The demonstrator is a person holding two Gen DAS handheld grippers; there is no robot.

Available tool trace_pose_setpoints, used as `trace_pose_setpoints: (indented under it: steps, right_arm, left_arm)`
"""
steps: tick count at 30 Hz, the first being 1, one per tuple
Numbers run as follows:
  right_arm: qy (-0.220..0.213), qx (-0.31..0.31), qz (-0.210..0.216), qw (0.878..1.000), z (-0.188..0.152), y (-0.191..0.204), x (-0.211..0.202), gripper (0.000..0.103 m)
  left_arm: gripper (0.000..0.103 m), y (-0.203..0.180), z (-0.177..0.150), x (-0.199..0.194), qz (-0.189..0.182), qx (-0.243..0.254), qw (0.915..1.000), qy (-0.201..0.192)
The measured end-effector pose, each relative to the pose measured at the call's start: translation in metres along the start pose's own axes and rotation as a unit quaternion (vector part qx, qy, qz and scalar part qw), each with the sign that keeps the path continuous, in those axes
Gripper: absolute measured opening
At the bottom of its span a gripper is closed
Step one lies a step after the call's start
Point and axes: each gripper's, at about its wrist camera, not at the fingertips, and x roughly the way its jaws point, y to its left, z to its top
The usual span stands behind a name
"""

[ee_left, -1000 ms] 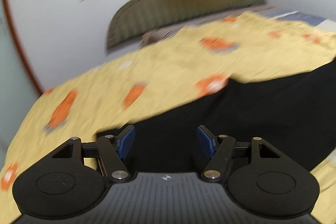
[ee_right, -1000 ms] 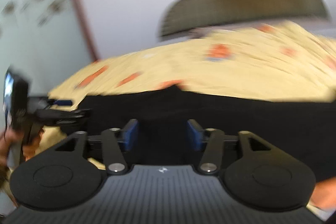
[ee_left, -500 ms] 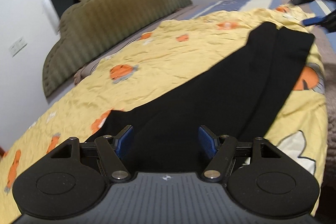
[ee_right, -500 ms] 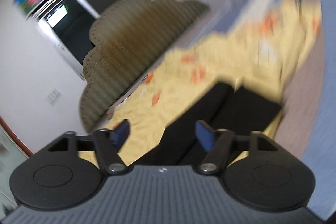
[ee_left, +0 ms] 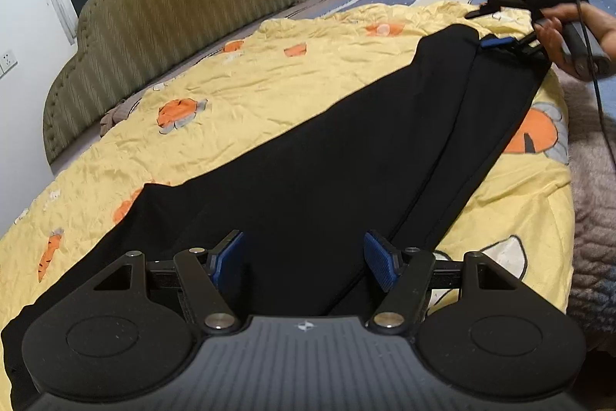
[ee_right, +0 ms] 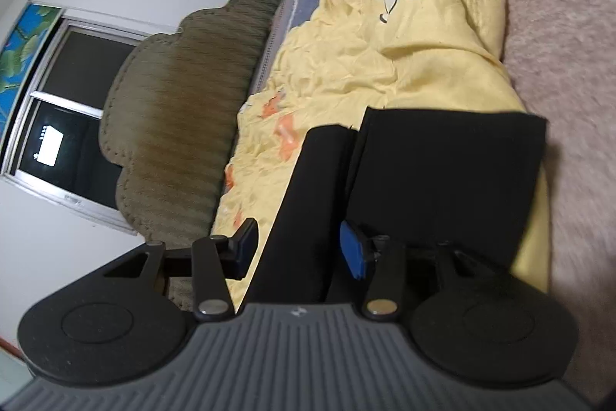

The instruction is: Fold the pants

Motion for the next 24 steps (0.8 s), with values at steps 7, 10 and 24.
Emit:
trace_pose_setpoints:
  steps: [7, 10, 24]
  right_arm:
    - [0.02, -0.035, -0.053, 0.998, 0.005, 0.018, 0.033, 0.008]
    - [0.011, -0.059, -0.042, 0.997, 0.008, 0.033, 0.022, 0.007]
    - [-0.054, -0.141, -0.066, 0.986, -0.003, 0.045, -0.093, 0.003]
  left_arm:
    - [0.068, -0.008, -0.003, 0.002, 0.002, 0.013, 0.9999, 0.0]
    - [0.068, -0.006, -0.004, 0.004, -0.001, 0.007, 1.0, 0.002]
    - [0.068, 0.011, -0.004, -0.001, -0.025, -0.036, 0.999, 0.005]
